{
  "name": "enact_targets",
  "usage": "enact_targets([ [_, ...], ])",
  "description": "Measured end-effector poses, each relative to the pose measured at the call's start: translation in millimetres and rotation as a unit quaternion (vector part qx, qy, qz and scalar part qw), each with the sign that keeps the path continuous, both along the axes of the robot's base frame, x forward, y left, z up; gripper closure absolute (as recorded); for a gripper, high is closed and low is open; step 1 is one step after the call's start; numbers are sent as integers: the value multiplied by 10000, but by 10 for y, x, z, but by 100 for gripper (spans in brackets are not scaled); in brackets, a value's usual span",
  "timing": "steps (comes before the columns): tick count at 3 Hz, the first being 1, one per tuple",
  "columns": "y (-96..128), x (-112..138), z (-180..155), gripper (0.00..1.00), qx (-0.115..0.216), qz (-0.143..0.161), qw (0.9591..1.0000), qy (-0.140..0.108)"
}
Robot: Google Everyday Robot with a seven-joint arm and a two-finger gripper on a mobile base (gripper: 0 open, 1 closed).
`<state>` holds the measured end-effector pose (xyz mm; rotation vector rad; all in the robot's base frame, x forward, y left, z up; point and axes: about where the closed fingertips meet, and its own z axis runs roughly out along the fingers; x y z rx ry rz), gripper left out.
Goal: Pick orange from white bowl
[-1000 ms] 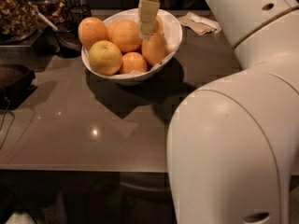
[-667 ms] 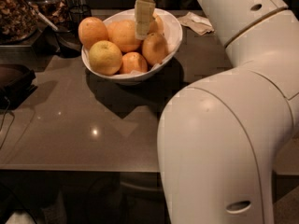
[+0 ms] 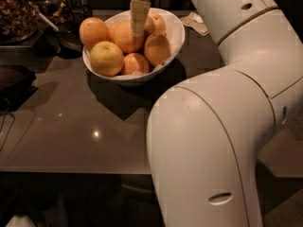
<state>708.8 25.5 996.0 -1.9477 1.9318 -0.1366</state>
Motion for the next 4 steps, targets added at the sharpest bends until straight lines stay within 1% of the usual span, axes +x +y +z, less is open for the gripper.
enact_targets([
  [1, 65, 1, -17, 30, 36, 47, 10000, 34],
  [3, 36, -84, -131, 27, 293, 31, 9991, 311],
  [4, 31, -111, -186, 30, 330, 32, 9986, 414],
])
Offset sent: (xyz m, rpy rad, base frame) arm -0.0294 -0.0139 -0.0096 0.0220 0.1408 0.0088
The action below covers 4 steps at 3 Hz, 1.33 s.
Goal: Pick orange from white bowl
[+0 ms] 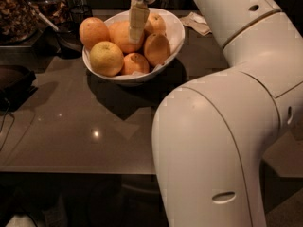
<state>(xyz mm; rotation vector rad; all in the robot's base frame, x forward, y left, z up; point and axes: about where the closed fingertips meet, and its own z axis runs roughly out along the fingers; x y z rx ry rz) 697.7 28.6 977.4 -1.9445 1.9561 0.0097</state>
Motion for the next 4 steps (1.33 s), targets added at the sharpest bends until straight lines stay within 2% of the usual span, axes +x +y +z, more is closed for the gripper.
enact_targets([
  [4, 115, 58, -127, 33, -21, 183, 9997, 141],
])
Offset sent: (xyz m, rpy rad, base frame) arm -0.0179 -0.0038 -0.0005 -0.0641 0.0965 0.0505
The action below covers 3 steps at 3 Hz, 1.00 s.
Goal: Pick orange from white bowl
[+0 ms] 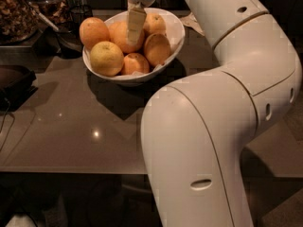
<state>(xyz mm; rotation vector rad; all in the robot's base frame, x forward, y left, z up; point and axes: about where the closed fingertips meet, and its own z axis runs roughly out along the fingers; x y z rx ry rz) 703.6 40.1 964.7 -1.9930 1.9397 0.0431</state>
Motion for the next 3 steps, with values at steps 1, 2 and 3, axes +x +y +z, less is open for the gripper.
enact_targets([
  [1, -5, 21, -63, 32, 19, -3, 10000, 75],
  [2, -7, 38, -176, 32, 38, -5, 9998, 204],
  [3, 2, 64, -301, 31, 67, -12, 9994, 348],
])
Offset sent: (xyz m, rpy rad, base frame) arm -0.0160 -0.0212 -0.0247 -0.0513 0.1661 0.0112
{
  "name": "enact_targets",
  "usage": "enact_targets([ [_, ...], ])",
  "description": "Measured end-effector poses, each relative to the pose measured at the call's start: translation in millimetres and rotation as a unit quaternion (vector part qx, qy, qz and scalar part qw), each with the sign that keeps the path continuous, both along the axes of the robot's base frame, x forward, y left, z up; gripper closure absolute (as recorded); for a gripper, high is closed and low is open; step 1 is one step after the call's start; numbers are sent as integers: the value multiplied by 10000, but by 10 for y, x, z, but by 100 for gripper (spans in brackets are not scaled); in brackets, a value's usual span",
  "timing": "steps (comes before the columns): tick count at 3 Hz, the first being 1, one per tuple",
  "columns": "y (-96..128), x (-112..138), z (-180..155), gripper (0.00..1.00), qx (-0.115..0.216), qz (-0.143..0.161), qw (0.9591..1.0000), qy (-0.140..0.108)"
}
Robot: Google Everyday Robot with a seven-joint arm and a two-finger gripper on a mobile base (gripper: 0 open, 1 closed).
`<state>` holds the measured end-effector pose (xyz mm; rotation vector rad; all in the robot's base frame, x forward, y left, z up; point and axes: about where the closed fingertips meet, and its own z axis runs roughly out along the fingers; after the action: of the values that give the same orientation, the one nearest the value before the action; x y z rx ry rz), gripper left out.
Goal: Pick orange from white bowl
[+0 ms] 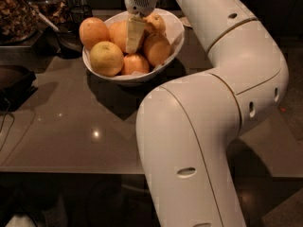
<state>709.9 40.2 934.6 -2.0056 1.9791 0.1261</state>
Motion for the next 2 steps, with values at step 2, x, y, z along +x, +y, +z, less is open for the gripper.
enact_targets([
  [2, -14, 31, -46, 50, 58, -60, 9999, 92],
])
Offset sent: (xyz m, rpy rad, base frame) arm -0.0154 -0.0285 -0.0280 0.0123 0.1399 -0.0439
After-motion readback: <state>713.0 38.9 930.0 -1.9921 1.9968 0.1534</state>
